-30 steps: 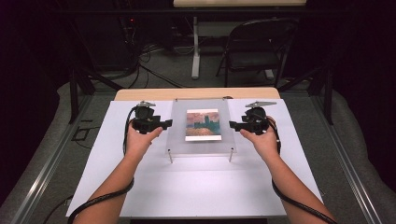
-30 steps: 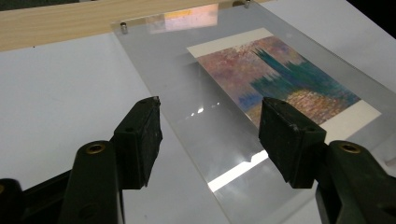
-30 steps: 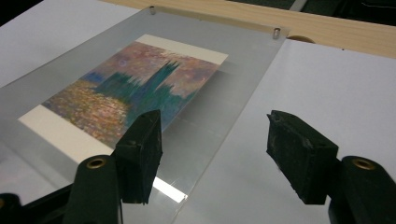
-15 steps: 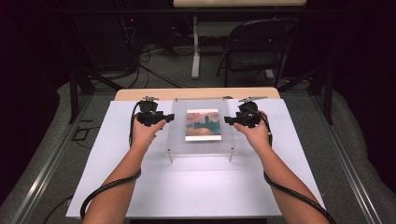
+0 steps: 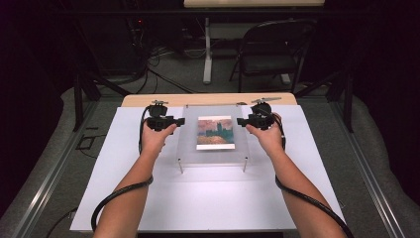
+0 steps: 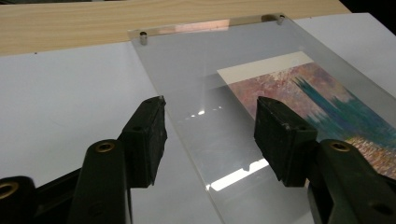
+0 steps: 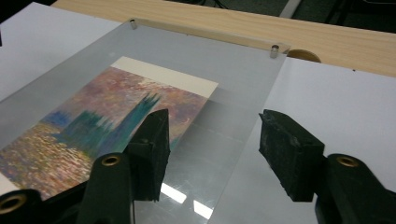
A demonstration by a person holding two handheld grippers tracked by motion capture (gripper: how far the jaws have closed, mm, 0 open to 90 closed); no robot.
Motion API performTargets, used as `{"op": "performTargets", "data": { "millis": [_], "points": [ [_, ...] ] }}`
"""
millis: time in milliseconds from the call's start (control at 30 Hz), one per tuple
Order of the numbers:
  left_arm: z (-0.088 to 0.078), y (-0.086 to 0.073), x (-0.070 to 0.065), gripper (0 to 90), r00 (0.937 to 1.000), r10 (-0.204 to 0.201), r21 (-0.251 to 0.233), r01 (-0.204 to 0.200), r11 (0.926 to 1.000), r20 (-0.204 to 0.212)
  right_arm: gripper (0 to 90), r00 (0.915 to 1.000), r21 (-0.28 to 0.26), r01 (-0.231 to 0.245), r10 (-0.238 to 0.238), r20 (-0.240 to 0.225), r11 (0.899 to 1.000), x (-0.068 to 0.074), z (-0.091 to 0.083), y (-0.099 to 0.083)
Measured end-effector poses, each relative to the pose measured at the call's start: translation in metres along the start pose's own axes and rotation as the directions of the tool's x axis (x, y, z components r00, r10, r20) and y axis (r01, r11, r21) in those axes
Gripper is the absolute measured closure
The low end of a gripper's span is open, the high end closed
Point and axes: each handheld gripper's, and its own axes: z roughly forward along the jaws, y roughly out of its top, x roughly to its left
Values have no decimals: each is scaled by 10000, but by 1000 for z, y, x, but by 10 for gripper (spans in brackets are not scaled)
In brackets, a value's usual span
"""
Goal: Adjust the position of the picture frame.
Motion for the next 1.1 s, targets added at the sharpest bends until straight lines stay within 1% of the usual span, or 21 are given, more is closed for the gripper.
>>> {"op": "performTargets", "data": {
  "millis": [67,100,133,167,200,233,333,433,500,533,567,633,700,733,800,867,900,1000,1100],
  "points": [
    [1,0,0,445,10000,-11,78,10,10000,60,433,9998,47,53,-54,166,10000,0,2,0],
    [4,-1,1,445,9999,101,201,-101,9997,9,441,9998,49,19,-20,178,10000,-1,2,-1],
    [4,-1,1,445,9999,101,201,-101,9997,9,441,9998,49,19,-20,178,10000,-1,2,-1],
    [7,-2,2,443,10000,56,304,-58,9995,54,444,9998,89,-179,178,118,9998,-3,4,-2],
    [7,-2,2,440,10000,56,304,-58,9995,54,444,9998,89,-179,178,118,9998,-3,4,-2],
    [11,-4,3,441,9999,-136,295,133,9995,81,444,9995,132,-313,312,74,9994,-4,7,-4],
    [15,-7,4,451,9991,-364,352,357,9987,208,432,9990,213,-452,451,57,9988,-7,11,-6],
    [19,-8,4,450,9986,-468,422,458,9981,238,414,9974,263,-721,722,-14,9970,-10,15,-9],
    [22,-10,5,447,9970,-703,520,685,9963,336,405,9972,268,-750,751,-29,9968,-10,16,-9],
    [24,-11,6,441,9957,-858,514,839,9951,359,389,9961,345,-876,880,-91,9956,-12,18,-11],
    [25,-12,6,441,9949,-940,527,919,9944,374,388,9959,381,-892,897,-99,9953,-12,19,-12],
    [26,-12,6,440,9944,-992,514,972,9939,375,386,9958,417,-900,905,-112,9951,-12,20,-12],
    [28,-13,6,439,9933,-1083,609,1057,9925,398,382,9941,505,-1028,1044,-293,9934,-11,22,-13],
    [28,-13,6,439,9933,-1083,609,1057,9925,398,382,9941,505,-1028,1044,-293,9934,-11,22,-13],
    [31,-14,6,439,9928,-1134,723,1104,9913,392,381,9919,651,-1163,1192,-441,9911,-9,24,-13],
    [32,-15,5,439,9924,-1162,750,1130,9908,401,379,9919,718,-1143,1179,-480,9909,-8,25,-13],
    [35,-15,5,438,9915,-1221,828,1180,9896,457,376,9911,925,-1138,1195,-586,9892,-6,28,-13],
    [37,-15,4,426,9914,-1250,841,1215,9890,382,362,9918,1023,-1095,1155,-542,9887,-3,29,-13],
    [38,-16,5,424,9902,-1330,862,1290,9879,431,362,9898,1121,-1248,1316,-551,9858,-4,31,-13]
  ]
}}
